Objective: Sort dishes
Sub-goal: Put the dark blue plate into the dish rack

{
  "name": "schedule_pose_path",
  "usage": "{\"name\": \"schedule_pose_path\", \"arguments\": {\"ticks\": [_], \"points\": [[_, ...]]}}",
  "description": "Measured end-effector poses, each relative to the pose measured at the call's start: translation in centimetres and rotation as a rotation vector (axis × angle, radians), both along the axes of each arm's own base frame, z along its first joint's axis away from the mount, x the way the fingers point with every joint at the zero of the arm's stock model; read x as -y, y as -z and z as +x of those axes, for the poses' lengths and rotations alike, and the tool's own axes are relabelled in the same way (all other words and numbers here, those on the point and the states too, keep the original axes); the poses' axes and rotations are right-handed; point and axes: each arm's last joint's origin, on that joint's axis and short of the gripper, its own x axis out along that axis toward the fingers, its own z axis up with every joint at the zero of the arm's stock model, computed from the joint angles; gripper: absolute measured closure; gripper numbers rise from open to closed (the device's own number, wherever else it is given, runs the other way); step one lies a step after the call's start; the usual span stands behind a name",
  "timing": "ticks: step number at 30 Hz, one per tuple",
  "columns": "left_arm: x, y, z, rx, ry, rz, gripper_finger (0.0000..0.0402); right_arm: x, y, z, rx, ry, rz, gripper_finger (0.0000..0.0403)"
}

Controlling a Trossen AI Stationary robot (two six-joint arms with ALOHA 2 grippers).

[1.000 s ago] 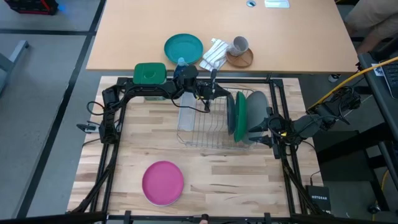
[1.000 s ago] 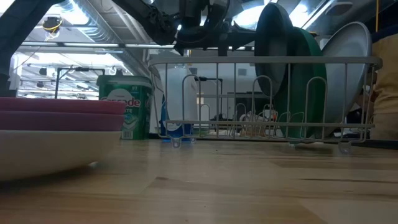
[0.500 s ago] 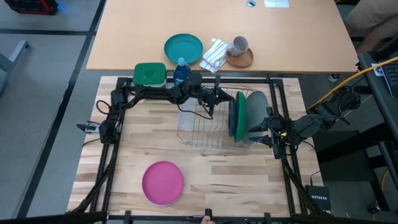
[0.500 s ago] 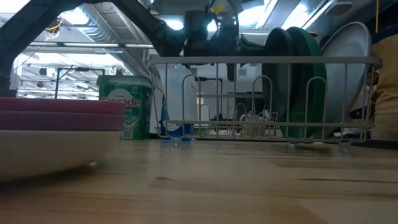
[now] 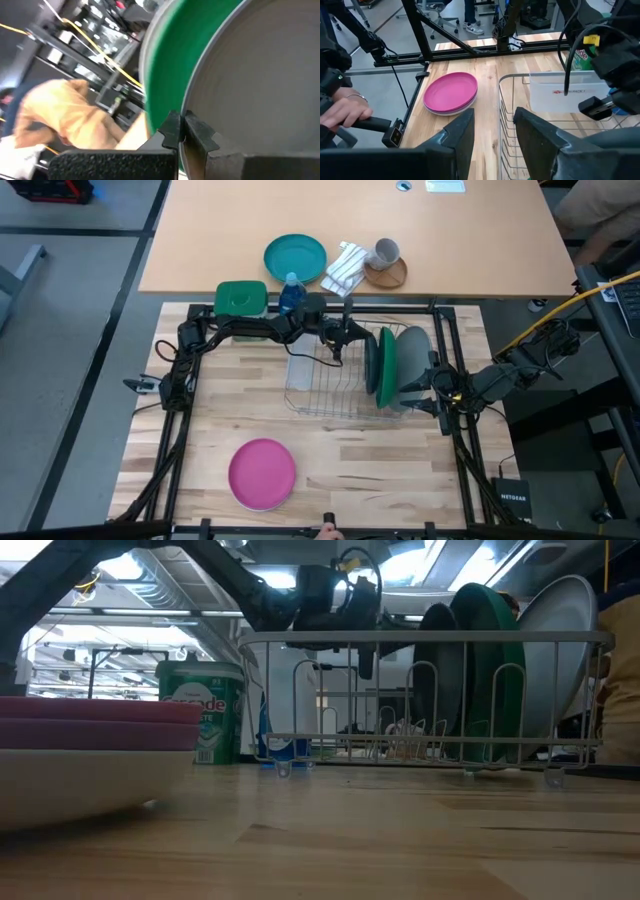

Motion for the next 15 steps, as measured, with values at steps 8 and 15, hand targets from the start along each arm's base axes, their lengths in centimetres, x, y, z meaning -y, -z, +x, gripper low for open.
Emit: {"name": "schedule_pose_path", "arguments": {"ticks": [8, 15], "points": [[1.2, 1.4, 0.2, -0.136, 0.023, -0.033, 0.0402, 0.0, 0.0, 0.0, -0.002, 0.0, -0.001, 0.0256], [1.9, 1.2, 0.5, -0.128, 0.02, -0.095, 0.0382, 0.0, 0.0, 0.0, -0.004, -0.001, -0.002, 0.0256]]}}
